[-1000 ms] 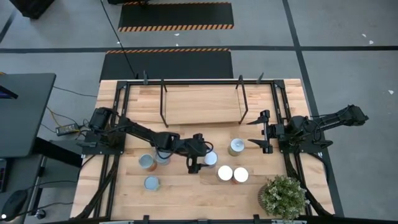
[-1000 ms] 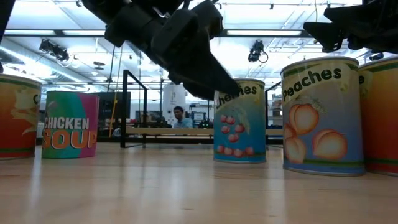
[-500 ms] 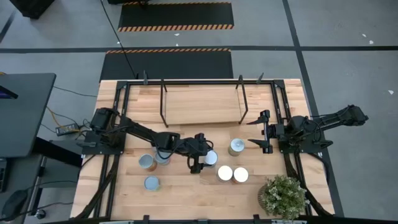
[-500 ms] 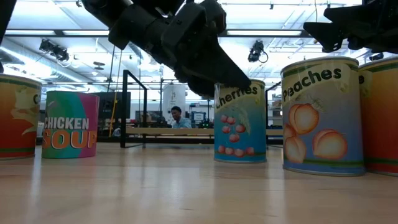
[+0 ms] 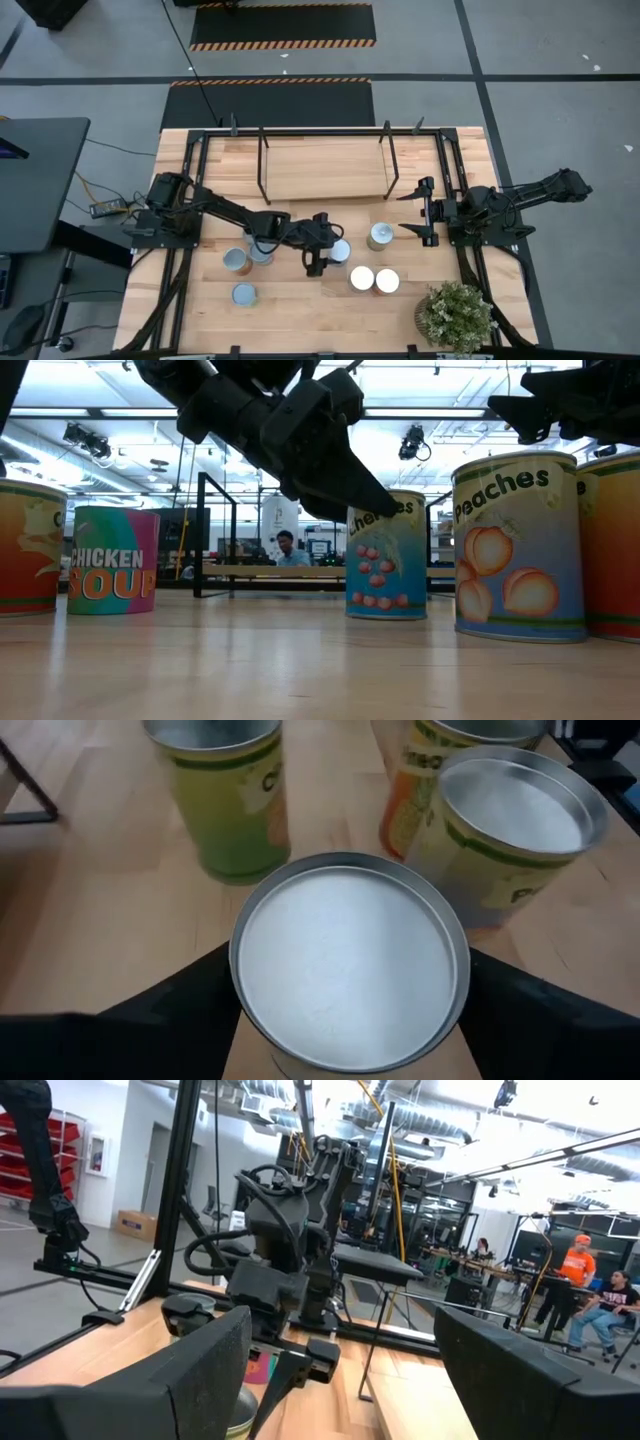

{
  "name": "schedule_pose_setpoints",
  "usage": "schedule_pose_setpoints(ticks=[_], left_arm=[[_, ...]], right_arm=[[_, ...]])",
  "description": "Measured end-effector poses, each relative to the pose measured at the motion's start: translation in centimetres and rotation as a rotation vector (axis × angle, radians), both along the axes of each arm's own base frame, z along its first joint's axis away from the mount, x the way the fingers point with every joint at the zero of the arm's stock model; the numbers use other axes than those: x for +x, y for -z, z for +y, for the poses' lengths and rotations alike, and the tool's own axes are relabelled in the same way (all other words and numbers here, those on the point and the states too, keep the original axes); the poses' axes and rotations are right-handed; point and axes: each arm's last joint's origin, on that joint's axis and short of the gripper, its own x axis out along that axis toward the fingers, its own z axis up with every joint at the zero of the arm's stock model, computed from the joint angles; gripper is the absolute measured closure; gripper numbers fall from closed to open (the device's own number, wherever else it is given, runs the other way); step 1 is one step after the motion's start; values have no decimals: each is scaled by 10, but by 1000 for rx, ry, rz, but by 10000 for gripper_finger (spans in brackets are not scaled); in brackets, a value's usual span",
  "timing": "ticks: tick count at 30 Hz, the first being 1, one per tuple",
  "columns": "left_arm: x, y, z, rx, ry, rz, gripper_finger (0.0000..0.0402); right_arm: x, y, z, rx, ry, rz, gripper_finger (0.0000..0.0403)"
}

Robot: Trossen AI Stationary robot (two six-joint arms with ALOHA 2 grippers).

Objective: Pick and place cans onto a shelf
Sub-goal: Put the canned cherries on the shelf

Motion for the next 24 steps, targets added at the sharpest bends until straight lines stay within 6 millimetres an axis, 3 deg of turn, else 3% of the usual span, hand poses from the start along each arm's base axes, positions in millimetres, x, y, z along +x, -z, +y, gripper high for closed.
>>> schedule_pose_setpoints(ticks=[3, 11, 18, 24], left_arm=[[0, -11, 11, -7, -36, 26, 90], [18, -67, 56, 117, -68, 85, 82], [26, -96, 133, 163, -143, -49, 82], [29, -91, 193, 125, -196, -152, 82]], right_arm=[[0, 0, 0, 2, 8, 1, 80], [0, 1, -2, 29, 55, 11, 80], [2, -3, -5, 30, 79, 32, 80], [2, -7, -5, 35, 73, 26, 80]])
